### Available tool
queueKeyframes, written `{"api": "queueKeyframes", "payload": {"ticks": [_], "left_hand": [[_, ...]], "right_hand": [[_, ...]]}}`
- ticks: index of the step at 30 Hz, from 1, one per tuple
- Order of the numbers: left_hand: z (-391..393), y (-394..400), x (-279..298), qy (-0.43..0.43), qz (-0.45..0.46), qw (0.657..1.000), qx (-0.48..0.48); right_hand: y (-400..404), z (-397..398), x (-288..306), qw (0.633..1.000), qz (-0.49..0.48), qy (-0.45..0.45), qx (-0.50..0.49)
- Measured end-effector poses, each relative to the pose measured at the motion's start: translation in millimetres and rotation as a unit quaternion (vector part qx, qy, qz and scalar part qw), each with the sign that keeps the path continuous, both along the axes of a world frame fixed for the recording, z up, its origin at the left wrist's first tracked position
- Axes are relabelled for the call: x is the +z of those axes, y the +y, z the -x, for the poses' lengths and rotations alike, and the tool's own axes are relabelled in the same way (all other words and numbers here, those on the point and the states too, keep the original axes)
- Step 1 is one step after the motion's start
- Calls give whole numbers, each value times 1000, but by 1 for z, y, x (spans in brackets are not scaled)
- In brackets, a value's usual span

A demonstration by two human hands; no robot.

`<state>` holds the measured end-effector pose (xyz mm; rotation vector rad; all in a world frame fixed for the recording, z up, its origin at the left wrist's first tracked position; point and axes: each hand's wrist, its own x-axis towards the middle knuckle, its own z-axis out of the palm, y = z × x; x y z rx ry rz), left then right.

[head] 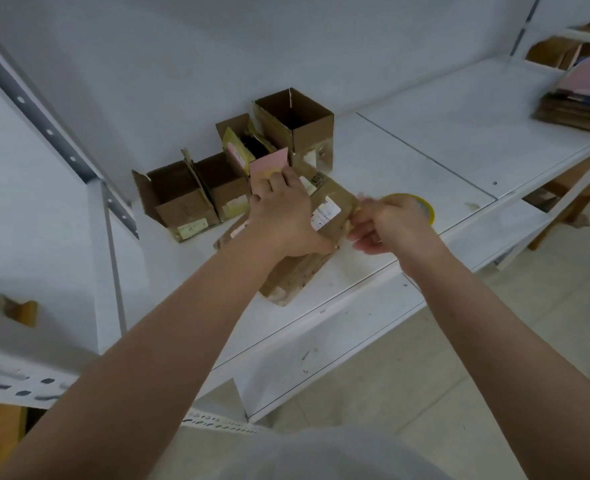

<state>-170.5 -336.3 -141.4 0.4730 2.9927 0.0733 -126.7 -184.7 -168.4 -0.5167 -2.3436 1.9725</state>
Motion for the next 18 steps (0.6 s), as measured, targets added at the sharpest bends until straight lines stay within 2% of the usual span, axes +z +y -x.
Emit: {"api": "queueKeyframes", "payload": {"ticks": [3, 5, 7, 9, 12, 14, 18], "left_hand": [[6, -9, 2, -8, 23, 991, -132], [9, -17, 6, -12, 46, 971, -233], [12, -21, 7, 1, 75, 946, -316], [13, -24, 6, 6, 96, 924, -370], [15, -27, -2, 7, 124, 905, -406], [18, -32, -6, 4, 134, 904, -405], [25, -53, -19, 57, 108, 930, -348]], "right_hand": [[30, 3, 2, 989, -58, 72, -118], [40, 5, 3, 976, -59, 131, -161], [36, 9, 3, 979, -47, 158, -119], [27, 12, -3, 989, -47, 135, -32], [21, 13, -13, 993, 8, 78, 89], [18, 11, -22, 989, 5, 48, 142], [12, 10, -37, 986, -75, 45, 142]]}}
